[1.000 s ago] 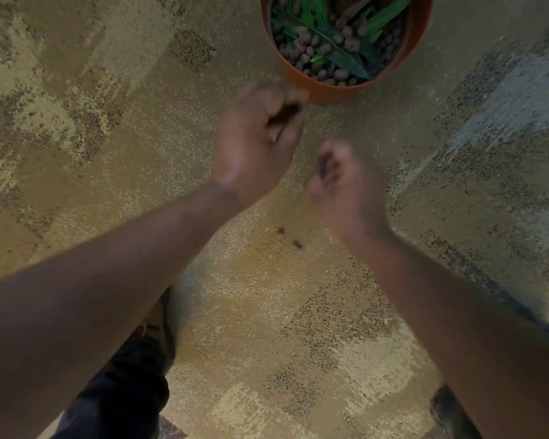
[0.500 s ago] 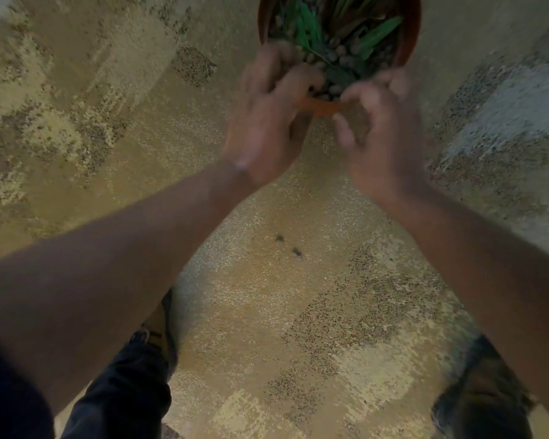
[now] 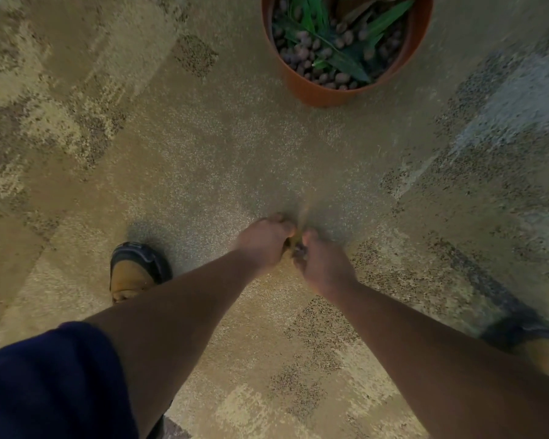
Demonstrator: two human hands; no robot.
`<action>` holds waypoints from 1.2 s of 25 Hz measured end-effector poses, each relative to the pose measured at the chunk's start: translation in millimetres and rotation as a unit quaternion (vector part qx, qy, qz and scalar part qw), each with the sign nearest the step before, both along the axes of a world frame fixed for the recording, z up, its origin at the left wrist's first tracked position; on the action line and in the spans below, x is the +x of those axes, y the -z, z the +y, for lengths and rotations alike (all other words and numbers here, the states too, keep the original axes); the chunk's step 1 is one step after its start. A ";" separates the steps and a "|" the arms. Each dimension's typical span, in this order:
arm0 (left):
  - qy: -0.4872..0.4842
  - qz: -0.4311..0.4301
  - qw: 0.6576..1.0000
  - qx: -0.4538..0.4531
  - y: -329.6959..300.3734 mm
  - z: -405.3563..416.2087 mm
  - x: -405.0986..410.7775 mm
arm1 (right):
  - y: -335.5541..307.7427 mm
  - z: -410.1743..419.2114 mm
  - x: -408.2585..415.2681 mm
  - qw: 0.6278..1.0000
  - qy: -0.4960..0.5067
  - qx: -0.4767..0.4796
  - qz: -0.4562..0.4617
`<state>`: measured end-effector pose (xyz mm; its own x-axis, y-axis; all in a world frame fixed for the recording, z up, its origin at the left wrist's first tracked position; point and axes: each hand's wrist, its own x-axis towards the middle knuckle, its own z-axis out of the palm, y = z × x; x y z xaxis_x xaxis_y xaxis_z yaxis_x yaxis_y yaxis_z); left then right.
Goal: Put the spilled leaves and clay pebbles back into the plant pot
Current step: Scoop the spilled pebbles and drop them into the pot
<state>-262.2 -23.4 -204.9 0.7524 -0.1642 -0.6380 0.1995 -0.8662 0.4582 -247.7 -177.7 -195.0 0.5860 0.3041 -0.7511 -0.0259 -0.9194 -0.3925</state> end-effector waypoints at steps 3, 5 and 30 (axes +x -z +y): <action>-0.009 0.006 1.000 0.009 2.7 -3.4 -8.6 | -1.2 -2.2 -1.2 0.997 -0.069 -0.015 -0.017; -0.002 0.046 0.999 0.007 2.3 -0.8 -12.3 | -3.5 -2.9 -2.1 0.996 -0.086 -0.011 -0.013; -0.293 -0.006 0.953 0.075 4.4 90.5 -1.7 | 7.5 -26.5 77.8 0.989 0.016 -0.070 -0.131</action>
